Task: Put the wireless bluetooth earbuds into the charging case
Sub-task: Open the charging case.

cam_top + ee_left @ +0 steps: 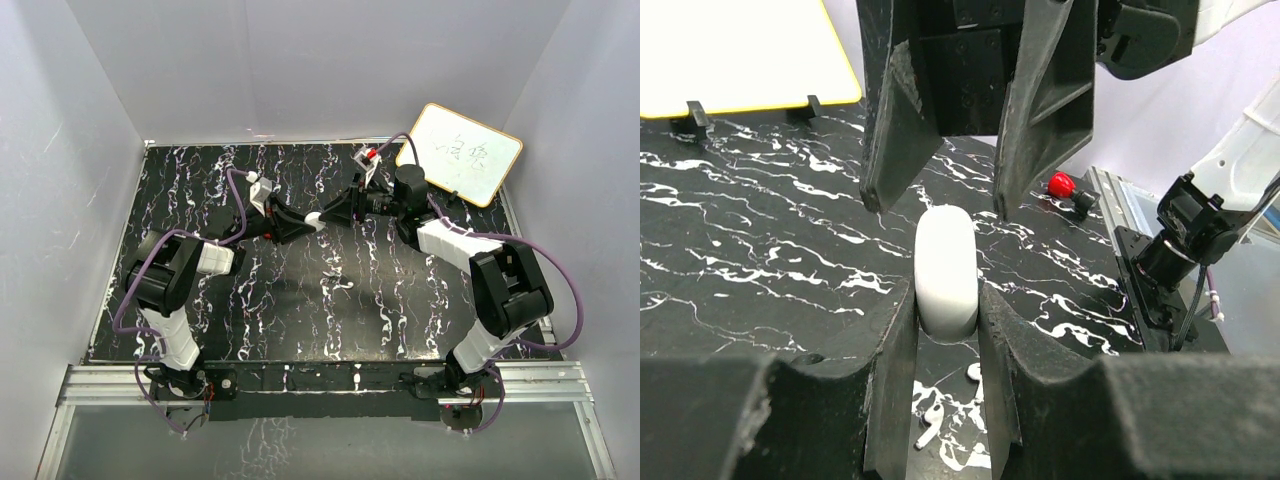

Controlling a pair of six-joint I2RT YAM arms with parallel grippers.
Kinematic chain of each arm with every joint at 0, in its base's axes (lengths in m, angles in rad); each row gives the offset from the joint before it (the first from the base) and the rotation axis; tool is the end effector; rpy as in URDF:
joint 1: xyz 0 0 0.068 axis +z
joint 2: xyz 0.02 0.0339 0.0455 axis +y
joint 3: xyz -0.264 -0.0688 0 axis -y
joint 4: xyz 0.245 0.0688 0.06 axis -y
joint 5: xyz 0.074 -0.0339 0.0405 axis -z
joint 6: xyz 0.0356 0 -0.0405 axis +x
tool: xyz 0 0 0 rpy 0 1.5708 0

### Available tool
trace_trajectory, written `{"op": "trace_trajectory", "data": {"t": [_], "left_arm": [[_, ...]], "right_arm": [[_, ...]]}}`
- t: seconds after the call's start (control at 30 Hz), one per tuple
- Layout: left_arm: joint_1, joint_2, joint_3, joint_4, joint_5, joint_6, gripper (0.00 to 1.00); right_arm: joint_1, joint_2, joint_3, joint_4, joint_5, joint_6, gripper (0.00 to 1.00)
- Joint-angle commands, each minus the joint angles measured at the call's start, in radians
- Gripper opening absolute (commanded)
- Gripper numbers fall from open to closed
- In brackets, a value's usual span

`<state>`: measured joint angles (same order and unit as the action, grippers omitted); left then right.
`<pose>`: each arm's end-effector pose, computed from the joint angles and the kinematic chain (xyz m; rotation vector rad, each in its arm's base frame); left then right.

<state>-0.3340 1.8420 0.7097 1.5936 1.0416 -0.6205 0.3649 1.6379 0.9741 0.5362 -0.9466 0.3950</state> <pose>0.3030 -0.1377 0.2124 0.8420 1.2213 -1.3616 0.3276 0.1561 0.2612 -0.7297 1.6867 1.3437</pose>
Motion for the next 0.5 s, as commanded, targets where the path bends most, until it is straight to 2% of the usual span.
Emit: {"op": "trace_trajectory", "data": {"t": [0.0, 0.17, 0.47], "left_arm": [[-0.011, -0.068, 0.044, 0.195, 0.036, -0.002, 0.00], [-0.011, -0.061, 0.059, 0.196, 0.043, -0.014, 0.00], [-0.016, -0.063, 0.062, 0.195, 0.053, -0.020, 0.00]], "right_arm": [[0.009, 0.002, 0.037, 0.085, -0.043, -0.004, 0.48], [0.014, -0.002, 0.028, 0.088, -0.042, -0.006, 0.45], [0.013, 0.002, 0.028, 0.088, -0.047, -0.005, 0.30]]}}
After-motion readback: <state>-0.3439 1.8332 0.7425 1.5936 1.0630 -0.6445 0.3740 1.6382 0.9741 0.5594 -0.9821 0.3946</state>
